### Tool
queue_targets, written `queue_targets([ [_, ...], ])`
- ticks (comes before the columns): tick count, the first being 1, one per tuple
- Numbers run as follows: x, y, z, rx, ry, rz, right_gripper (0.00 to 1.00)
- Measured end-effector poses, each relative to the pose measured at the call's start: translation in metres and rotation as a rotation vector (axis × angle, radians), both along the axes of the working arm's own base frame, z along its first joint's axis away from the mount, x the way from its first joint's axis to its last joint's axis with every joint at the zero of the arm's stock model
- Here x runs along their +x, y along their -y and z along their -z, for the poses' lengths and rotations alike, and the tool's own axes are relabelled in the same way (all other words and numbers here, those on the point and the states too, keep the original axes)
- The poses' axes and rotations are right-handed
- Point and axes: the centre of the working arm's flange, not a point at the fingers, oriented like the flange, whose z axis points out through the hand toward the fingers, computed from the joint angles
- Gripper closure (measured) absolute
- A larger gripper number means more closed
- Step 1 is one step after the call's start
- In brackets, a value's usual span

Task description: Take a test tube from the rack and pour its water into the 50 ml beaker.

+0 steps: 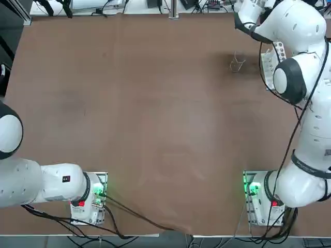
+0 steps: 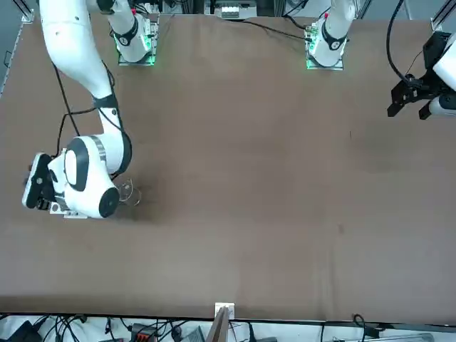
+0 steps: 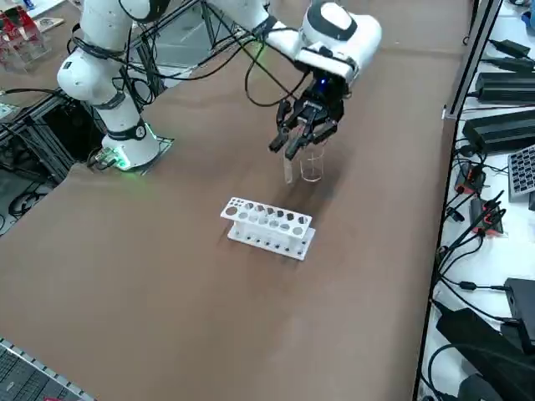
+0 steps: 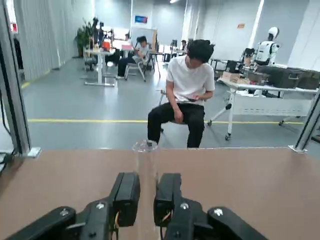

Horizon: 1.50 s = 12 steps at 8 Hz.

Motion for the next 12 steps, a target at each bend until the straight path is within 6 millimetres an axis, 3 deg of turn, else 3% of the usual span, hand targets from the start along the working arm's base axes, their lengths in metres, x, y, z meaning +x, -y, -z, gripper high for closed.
queue_targets([
  [4, -0.005, 0.034, 0.023, -0.099, 0.090, 0.025, 0.78],
  [12, -0.018, 0.057, 0.068, -0.156, 0.090, 0.054, 0.78],
])
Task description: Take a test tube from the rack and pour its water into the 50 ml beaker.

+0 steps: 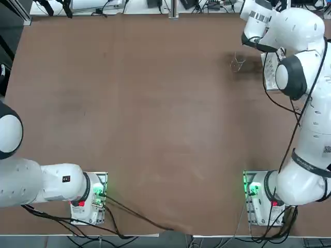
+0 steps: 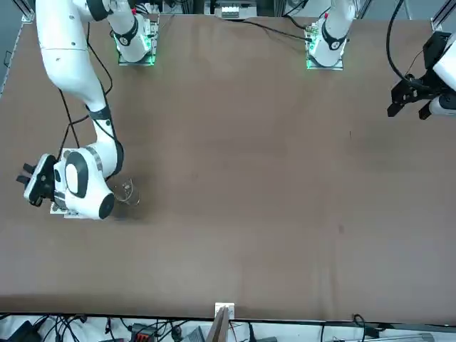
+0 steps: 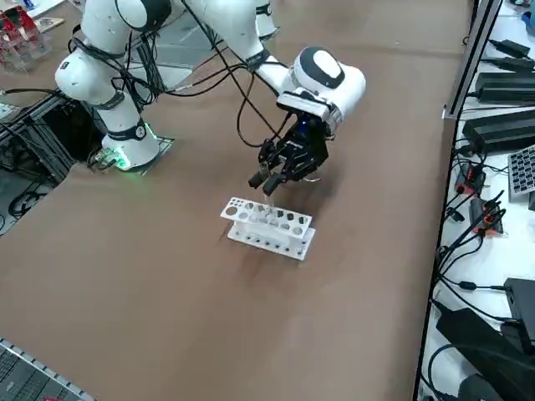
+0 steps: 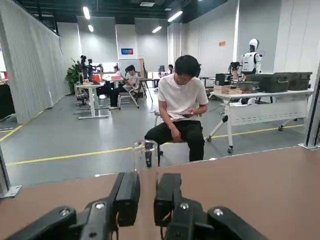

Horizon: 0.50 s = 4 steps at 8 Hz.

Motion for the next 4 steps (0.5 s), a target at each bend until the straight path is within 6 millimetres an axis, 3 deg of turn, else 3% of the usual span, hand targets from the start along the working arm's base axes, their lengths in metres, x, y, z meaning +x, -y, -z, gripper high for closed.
queue_targets([
  [4, -0.0007, 0.0003, 0.0025, -0.004, 0.020, 0.000, 0.78],
])
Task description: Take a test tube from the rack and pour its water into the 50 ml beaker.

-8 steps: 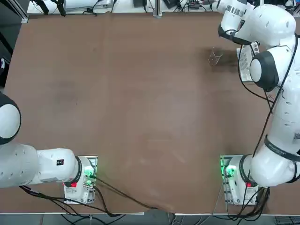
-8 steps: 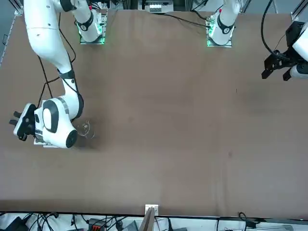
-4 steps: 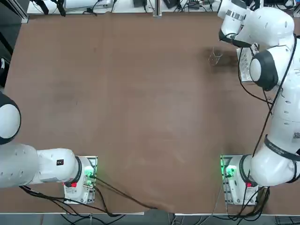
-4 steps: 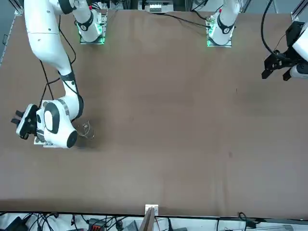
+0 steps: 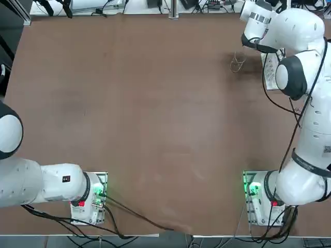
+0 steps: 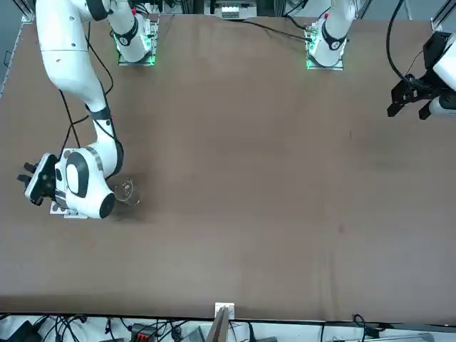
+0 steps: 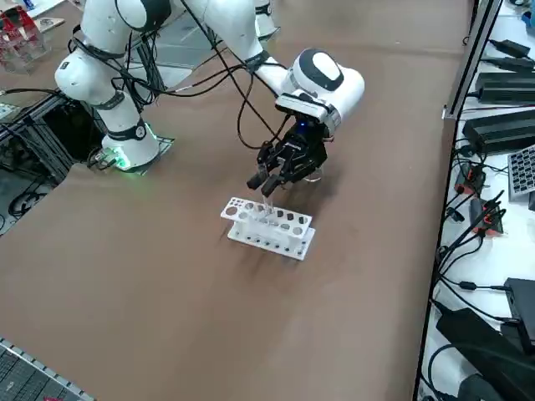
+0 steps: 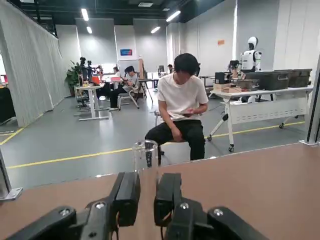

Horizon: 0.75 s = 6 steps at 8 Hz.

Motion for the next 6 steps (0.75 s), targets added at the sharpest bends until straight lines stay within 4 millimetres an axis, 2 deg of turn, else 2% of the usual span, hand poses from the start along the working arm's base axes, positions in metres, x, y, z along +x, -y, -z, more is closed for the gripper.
queue_targets([
  [6, 0.0005, -0.0021, 0.0017, 0.004, 0.010, -0.008, 0.78],
])
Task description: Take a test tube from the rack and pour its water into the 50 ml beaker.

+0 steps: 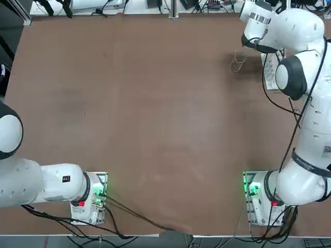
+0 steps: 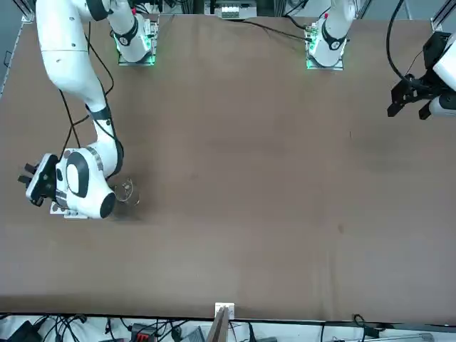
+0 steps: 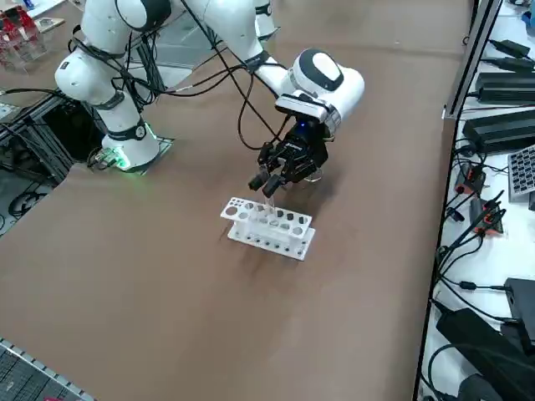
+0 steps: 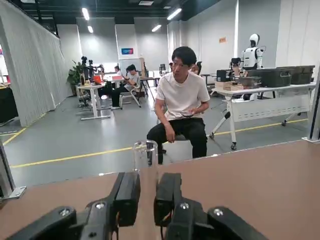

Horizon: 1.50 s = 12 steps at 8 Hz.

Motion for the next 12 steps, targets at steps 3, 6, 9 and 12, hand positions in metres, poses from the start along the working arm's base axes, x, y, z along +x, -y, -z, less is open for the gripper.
queue_targets([
  [3, -0.001, -0.002, 0.003, 0.001, -0.004, -0.004, 0.78],
  [6, -0.002, -0.002, 0.008, 0.000, -0.011, -0.005, 0.78],
  [9, -0.002, -0.002, 0.017, -0.002, -0.021, -0.007, 0.78],
  [12, -0.003, -0.002, 0.025, -0.001, -0.029, -0.011, 0.78],
])
